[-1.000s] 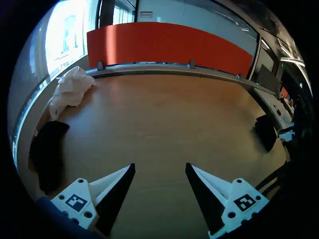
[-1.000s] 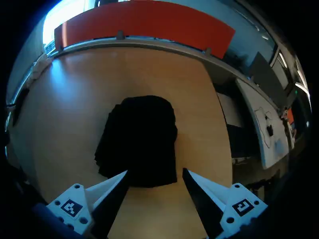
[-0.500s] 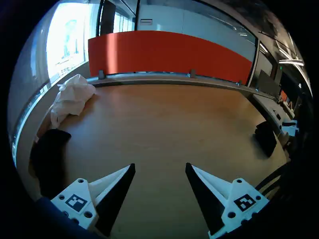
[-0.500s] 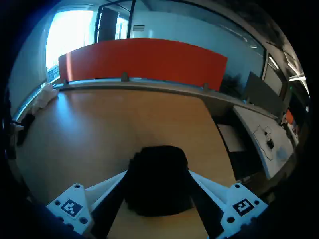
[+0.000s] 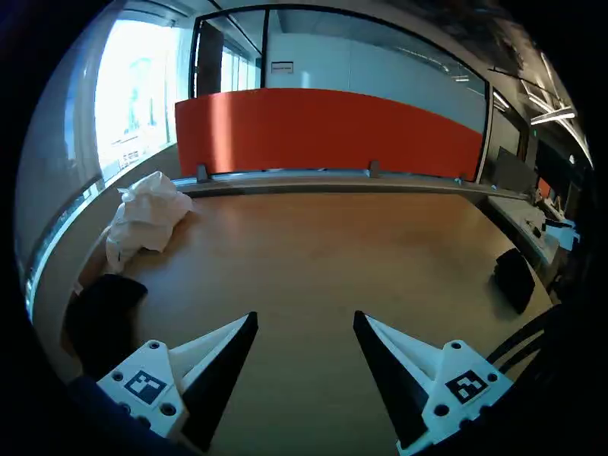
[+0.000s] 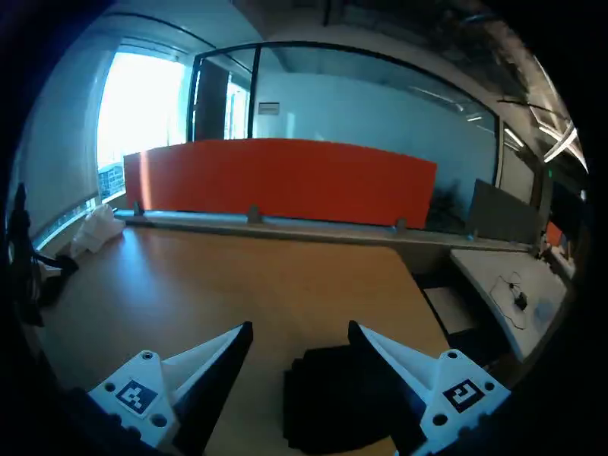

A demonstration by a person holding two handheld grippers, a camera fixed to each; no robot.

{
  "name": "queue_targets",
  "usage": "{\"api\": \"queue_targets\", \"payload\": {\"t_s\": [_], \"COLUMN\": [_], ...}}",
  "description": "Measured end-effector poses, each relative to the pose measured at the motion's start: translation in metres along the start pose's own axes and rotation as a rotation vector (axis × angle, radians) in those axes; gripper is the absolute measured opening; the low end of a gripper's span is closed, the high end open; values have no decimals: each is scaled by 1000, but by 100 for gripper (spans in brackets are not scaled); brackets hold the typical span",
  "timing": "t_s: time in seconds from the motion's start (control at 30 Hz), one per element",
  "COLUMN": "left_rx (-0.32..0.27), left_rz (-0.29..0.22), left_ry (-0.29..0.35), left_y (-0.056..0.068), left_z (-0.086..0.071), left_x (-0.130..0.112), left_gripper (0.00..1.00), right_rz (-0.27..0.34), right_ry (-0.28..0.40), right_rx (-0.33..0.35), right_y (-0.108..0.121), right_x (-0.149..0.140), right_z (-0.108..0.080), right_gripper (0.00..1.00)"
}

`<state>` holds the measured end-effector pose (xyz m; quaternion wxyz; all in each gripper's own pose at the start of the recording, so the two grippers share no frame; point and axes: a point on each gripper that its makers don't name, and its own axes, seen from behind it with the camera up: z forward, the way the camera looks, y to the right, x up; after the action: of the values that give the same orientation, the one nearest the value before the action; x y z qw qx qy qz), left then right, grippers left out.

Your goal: Fold towel

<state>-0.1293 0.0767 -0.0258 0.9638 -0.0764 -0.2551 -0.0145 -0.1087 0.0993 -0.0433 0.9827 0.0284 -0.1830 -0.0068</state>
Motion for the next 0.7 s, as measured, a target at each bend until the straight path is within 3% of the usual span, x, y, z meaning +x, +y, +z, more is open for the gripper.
{"api": "queue_targets", "payload": {"t_s": [0.2, 0.5, 0.7], "left_rx": [10, 34, 51], "left_rz": [-35, -21, -49], "left_ry": [59, 161, 199], "left_y": [-3, -13, -22], "left_z": [0, -5, -8], "left_x": [14, 42, 56], "left_gripper": [94, 94, 93], "right_rz": [70, 34, 34], "right_ry": [141, 272, 323], "right_rx": [5, -5, -20], "right_y": [-22, -51, -70], "right_x": [48, 98, 118], "right_z": [3, 4, 7], "right_gripper": [97, 97, 98]}}
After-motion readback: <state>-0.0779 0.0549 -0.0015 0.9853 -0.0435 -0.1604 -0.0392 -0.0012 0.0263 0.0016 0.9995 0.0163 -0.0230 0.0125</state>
